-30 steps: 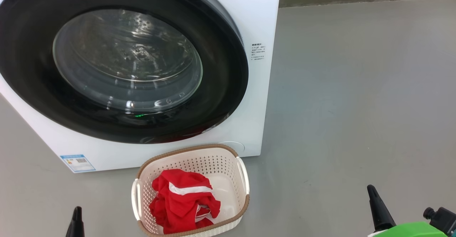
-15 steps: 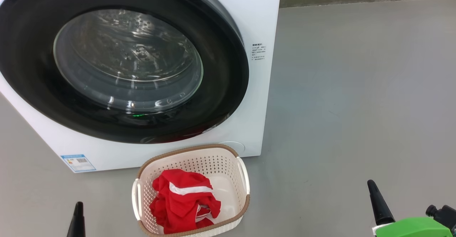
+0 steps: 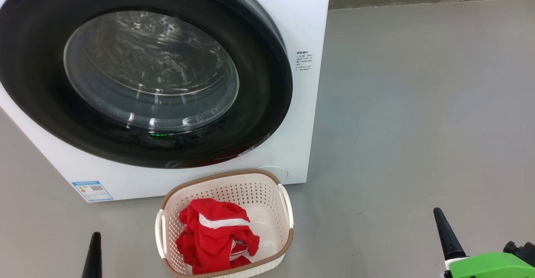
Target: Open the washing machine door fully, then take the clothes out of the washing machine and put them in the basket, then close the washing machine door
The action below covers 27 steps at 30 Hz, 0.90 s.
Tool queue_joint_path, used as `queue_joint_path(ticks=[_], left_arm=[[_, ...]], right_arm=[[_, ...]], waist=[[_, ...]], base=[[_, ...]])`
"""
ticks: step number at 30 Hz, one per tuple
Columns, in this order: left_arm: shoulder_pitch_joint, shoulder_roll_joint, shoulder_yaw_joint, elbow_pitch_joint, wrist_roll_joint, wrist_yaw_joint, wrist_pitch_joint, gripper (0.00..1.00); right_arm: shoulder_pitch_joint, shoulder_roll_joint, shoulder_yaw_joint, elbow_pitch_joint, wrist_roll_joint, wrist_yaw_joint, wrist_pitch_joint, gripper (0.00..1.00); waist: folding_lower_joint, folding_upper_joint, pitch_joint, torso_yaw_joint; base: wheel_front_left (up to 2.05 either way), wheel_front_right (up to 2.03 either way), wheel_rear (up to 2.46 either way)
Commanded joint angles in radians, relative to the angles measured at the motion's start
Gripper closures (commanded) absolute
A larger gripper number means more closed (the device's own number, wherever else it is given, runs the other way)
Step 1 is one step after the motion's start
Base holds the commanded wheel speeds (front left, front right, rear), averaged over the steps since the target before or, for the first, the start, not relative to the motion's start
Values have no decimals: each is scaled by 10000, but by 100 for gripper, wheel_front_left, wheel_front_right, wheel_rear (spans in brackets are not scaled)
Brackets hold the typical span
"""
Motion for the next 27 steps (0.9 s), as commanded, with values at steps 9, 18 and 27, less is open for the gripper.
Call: queue_joint_path(ticks=[9, 18, 27], left_arm=[[-650, 64, 339, -181, -1055, -24, 296, 100], [-817, -1, 382, -165, -1958, -27, 554, 100], [-984, -65, 426, -148, -2862, -29, 813, 100]], right_arm=[[-567, 1, 48, -319, 1218, -8, 348, 100], [-665, 44, -26, -346, 2152, -9, 614, 100], [-763, 88, -99, -373, 3085, -10, 881, 100]], waist=[[0, 0, -5, 12], [0, 0, -11, 23], [0, 0, -16, 34]], base=[[0, 0, 0], [0, 0, 0], [0, 0, 0]])
